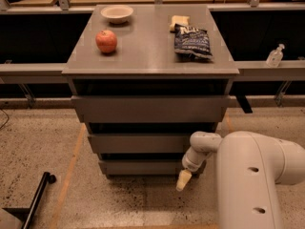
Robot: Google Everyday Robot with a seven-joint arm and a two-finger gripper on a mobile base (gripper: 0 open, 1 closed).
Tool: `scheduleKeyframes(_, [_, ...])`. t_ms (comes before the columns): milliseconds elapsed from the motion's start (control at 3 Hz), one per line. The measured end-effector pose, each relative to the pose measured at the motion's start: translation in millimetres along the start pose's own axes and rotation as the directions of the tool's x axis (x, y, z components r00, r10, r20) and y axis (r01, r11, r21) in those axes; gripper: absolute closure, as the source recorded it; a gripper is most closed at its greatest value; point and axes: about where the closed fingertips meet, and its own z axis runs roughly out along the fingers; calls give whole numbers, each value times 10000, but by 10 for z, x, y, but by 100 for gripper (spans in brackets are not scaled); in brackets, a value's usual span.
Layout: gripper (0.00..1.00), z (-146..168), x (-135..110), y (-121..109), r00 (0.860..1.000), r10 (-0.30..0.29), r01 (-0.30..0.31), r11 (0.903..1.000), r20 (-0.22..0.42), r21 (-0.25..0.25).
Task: Open bottom drawer
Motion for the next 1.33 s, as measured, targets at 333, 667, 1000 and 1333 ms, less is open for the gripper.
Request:
scheduleKeyframes(333, [0,81,24,26,9992,172,-174,9998,374,48])
scheduleKeyframes(667, [0,187,33,16,9935,343,-365,9992,1085,185])
scheduleKeyframes(1000, [0,230,14,-73,9842,416,-508,9975,1724,496])
scheduleKeyframes(1333, [0,289,-19,-192,9738,466,-640,9954,2224,716])
